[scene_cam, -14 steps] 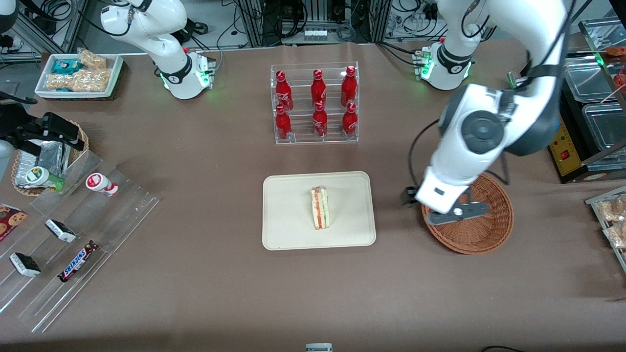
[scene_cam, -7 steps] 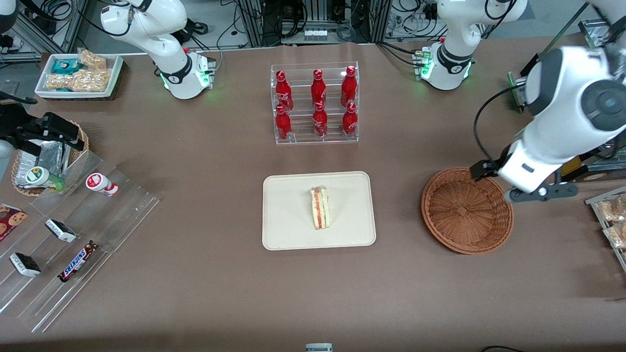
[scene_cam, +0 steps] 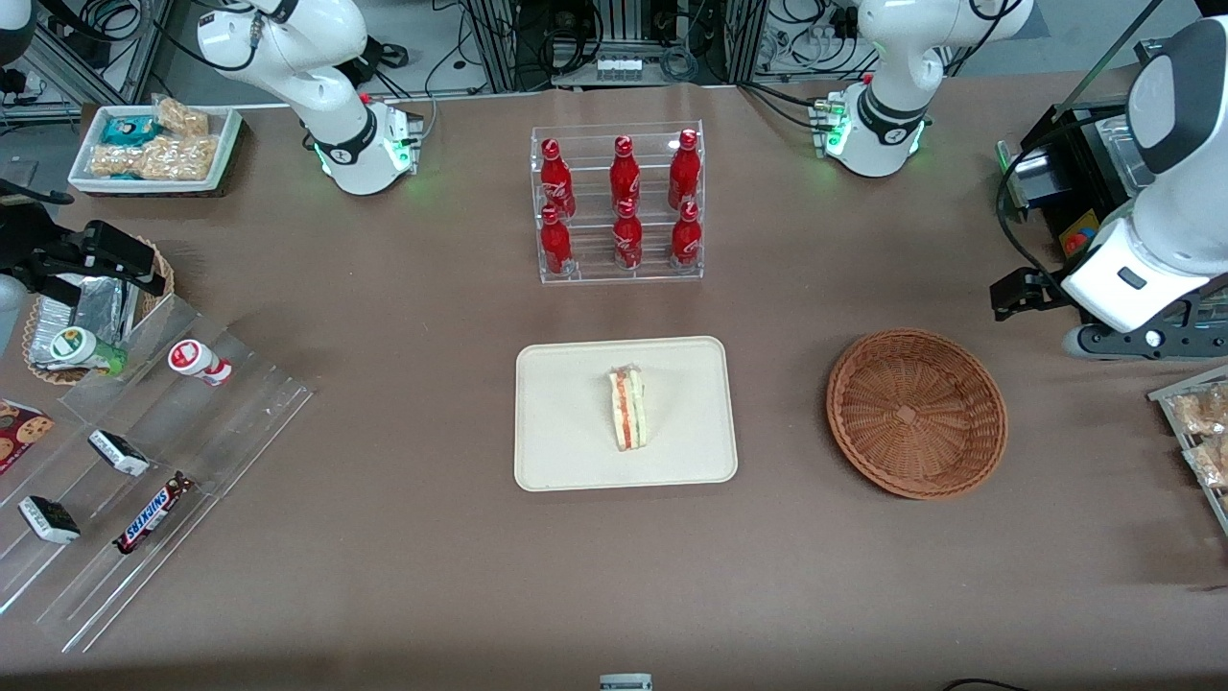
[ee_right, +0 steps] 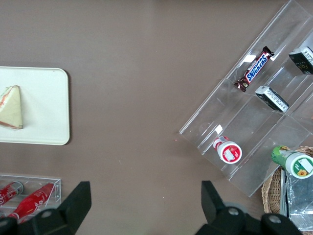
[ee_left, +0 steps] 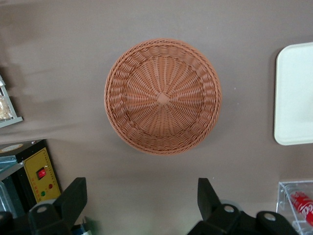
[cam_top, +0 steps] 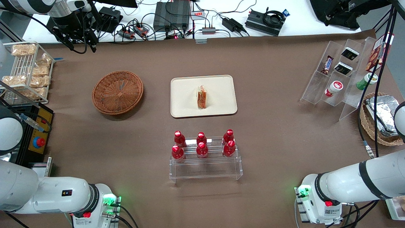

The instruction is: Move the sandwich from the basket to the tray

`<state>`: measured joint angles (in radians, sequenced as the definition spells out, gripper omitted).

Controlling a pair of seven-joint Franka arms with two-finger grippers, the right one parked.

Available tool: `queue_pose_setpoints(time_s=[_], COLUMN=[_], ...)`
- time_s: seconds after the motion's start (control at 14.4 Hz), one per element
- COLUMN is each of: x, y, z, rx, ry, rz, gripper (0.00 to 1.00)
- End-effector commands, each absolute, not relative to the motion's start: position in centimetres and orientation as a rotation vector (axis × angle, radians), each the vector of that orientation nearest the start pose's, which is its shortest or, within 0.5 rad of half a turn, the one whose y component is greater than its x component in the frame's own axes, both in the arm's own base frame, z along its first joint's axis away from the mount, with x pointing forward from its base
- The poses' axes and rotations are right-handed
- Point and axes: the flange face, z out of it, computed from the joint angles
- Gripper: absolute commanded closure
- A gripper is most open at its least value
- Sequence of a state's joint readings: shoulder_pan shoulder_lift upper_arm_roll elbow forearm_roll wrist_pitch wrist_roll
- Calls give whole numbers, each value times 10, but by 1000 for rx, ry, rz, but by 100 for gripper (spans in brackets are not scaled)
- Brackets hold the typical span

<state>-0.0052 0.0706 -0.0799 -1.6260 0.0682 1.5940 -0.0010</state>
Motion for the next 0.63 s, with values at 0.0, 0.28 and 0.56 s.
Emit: queue_pose_setpoints(time_s=[0.0,0.28,0.56], x=[569,571,571], y=[-40,-24,-22], z=[565,561,561], rx=[-3072,-3102,-3105], ry=[170,130,125], rz=[179,190,190], gripper=[0,0,0])
